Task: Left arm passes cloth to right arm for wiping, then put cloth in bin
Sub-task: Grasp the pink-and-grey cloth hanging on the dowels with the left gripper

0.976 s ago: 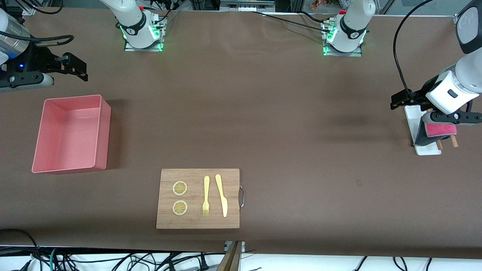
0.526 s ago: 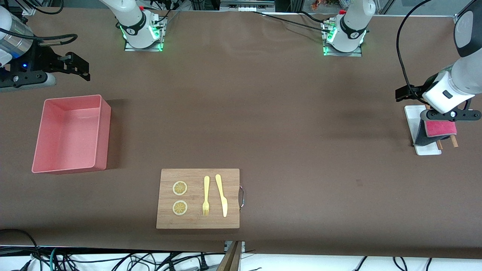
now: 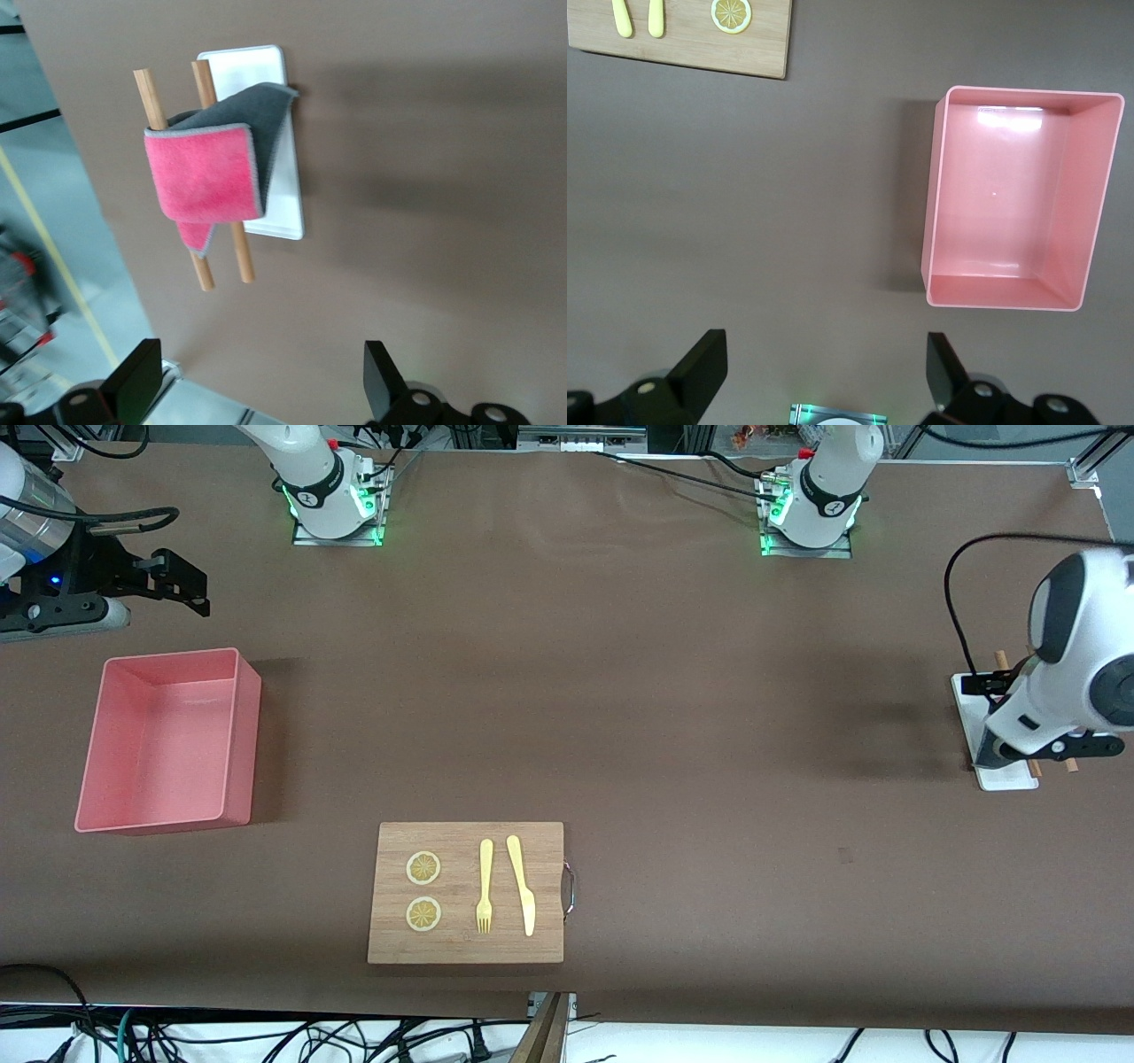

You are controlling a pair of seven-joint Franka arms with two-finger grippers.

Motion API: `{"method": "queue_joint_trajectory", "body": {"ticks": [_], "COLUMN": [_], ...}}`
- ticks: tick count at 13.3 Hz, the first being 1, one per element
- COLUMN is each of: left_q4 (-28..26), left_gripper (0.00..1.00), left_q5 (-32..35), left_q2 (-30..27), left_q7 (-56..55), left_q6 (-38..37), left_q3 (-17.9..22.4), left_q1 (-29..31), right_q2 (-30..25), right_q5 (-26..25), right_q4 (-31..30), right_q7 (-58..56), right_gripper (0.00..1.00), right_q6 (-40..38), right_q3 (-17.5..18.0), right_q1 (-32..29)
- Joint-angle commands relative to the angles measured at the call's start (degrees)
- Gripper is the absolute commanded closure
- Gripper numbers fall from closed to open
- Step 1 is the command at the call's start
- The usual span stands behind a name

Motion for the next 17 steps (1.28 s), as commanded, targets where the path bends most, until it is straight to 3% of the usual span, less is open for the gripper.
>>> {"method": "queue_joint_trajectory", "body": {"ticks": [1, 4, 5, 6, 7, 13, 17], "left_q4": [0.75, -1.79, -1.80, -1.89, -1.98, -3.03, -2.94], "left_gripper": [0.00, 0.01, 0.02, 0.09, 0.19, 0.19, 0.27], "left_q5": [4.80, 5.42, 9.52, 13.56, 15.51, 24.05, 24.06], "left_q2": [4.96, 8.82, 11.01, 12.60, 13.92, 18.41, 18.07], "left_q7": [-4.41, -14.32, -18.71, -21.98, -23.40, -28.25, -28.16], "left_q6": [1.80, 8.20, 8.57, 8.75, 8.75, 12.79, 11.04], "left_q3": [-0.37, -0.28, -0.36, -0.45, -0.45, -0.45, -0.54], "left_q1": [0.79, 2.02, 2.11, 2.11, 2.03, 4.30, 4.14], "right_q2": [0.02, 0.02, 0.02, 0.02, 0.02, -0.07, 0.02], "right_q5": [-0.67, -0.67, -0.67, -0.67, -0.67, -0.67, -0.67], "right_q4": [0.59, 0.68, 0.68, 0.68, 0.68, 0.68, 0.59], "right_q7": [-0.33, -0.33, -0.24, -0.24, -0.33, -0.33, -0.33], "right_gripper": [0.01, 0.01, 0.01, 0.01, 0.01, 0.01, 0.01], "right_q6": [-0.61, -0.53, -0.53, -0.53, -0.53, -0.70, -0.79], "right_q3": [-0.04, -0.04, -0.04, 0.04, 0.04, 0.13, 0.04], "right_q1": [0.22, 0.22, 0.30, 0.30, 0.30, 0.30, 0.22]}}
